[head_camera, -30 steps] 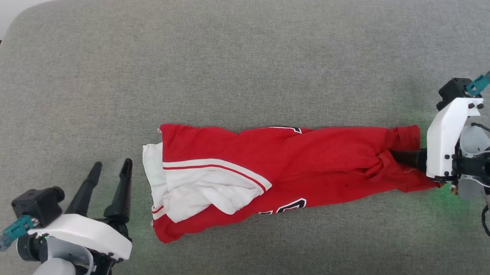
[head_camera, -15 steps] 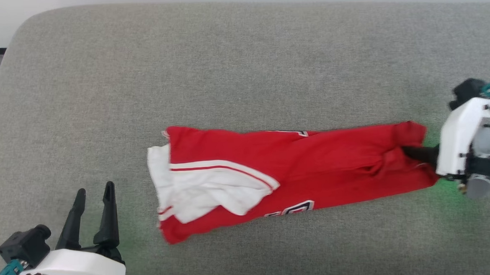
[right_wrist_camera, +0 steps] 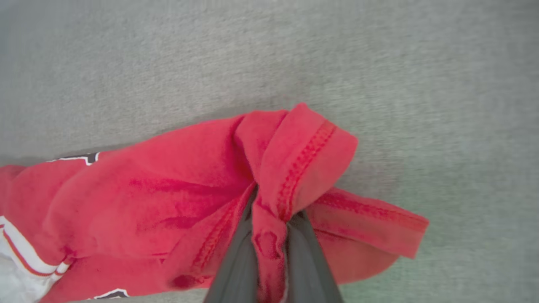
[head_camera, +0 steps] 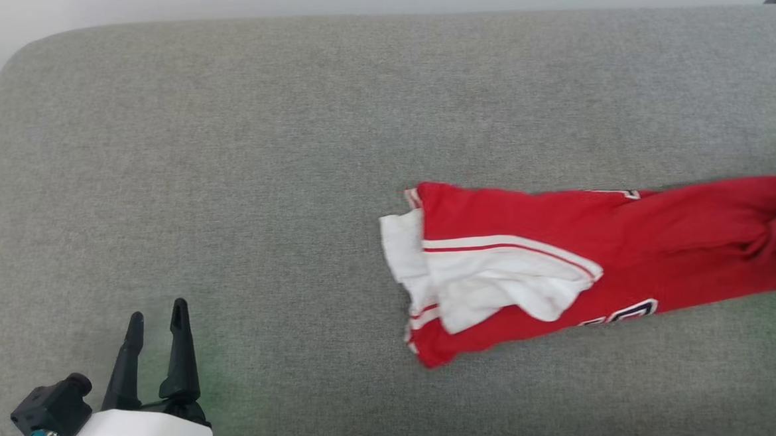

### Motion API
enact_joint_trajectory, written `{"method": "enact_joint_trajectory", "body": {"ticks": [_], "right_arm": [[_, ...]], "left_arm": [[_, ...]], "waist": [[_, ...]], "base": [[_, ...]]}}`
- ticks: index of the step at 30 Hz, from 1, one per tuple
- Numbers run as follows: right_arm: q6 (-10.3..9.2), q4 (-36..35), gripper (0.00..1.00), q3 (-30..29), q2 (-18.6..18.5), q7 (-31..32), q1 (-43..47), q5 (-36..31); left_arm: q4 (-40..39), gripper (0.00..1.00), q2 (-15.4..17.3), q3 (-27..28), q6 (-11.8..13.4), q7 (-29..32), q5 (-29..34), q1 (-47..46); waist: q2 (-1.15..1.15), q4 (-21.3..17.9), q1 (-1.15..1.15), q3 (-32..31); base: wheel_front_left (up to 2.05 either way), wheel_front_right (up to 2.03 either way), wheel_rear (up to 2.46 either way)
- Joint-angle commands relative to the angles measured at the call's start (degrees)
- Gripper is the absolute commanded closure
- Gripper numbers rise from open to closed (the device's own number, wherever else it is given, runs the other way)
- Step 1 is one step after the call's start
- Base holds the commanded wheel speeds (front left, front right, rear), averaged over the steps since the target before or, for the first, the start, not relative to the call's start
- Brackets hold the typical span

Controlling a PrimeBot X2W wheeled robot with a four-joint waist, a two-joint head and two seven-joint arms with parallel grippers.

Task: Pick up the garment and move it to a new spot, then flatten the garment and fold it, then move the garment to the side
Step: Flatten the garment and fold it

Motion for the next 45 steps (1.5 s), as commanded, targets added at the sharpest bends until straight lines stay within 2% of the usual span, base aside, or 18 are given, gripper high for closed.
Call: {"method": "enact_joint_trajectory", "body": {"ticks": [1, 5, 8, 17, 24, 31, 37, 39, 40, 45], "right_arm": [[-0.01, 1.30, 1.00, -0.82, -0.76, -0.99, -1.38, -0.97], [-0.02, 1.78, 1.00, -1.22, -0.80, -0.99, -2.12, -1.52], [-0.01, -0.80, 1.00, -1.17, 0.60, -0.02, -2.06, 0.64], [0.00, -18.91, 1.00, 2.61, 4.33, 4.56, 4.25, 7.22], [-0.01, -28.33, 1.00, 9.00, 9.11, 6.14, 6.59, 6.57], [-0.01, -27.57, 1.00, 17.17, 14.47, 5.11, 4.29, 5.20], [-0.01, -23.28, 1.00, 22.57, 16.12, 3.45, 1.87, 3.80], [-0.01, -21.36, 0.50, 23.57, 15.97, 2.36, 1.21, 2.75], [-0.01, -20.78, 0.00, 24.02, 16.11, 1.73, 0.80, 2.53], [-0.01, -19.74, 0.00, 24.37, 15.84, 0.54, -0.40, 3.79]], "left_arm": [[-0.01, 0.00, -0.49, 0.62, -0.35, -0.28, 0.27, 0.48], [-0.47, 0.00, -0.73, 0.30, -0.43, -0.28, 0.44, 0.55], [-0.91, 0.00, -0.42, 0.06, -0.39, -0.28, 0.02, 0.94], [-1.64, 0.00, -0.14, -0.81, -0.40, -0.28, -0.58, 1.60], [-1.56, 0.00, 0.03, -2.29, -0.37, -0.28, -1.19, 1.20], [-0.96, 0.00, -0.04, -4.17, -0.37, -0.28, -2.57, 0.17], [-0.55, 0.00, -0.27, -4.85, -0.37, -0.28, -2.94, -0.47], [-0.44, 0.00, -0.32, -5.05, -0.38, -0.28, -3.13, -0.63], [-0.48, 0.00, -0.43, -5.01, -0.38, -0.28, -3.46, -0.65], [-0.72, 0.00, -0.16, -4.23, -0.38, -0.28, -4.16, -0.07]], "waist": [[0.00, -0.48, 0.00, 0.01], [0.00, -1.03, 0.00, -0.19], [0.00, -1.49, 0.00, -0.53], [0.00, -1.26, 0.00, -1.53], [0.00, 1.15, 0.00, -2.18], [0.00, 4.52, 0.00, -2.63], [0.00, 6.11, 0.00, -2.74], [0.00, 6.41, 0.00, -2.76], [0.00, 6.48, 0.00, -2.77], [0.00, 5.90, 0.00, -2.82]], "base": [[0.00, 0.00, 0.00], [0.00, 0.00, 0.00], [0.00, 0.00, 0.00], [0.00, 0.00, 0.00], [0.00, 0.00, 0.00], [0.00, 0.00, 0.00], [0.00, 0.00, 0.00], [0.00, 0.00, 0.00], [0.00, 0.00, 0.00], [0.00, 0.00, 0.00]]}}
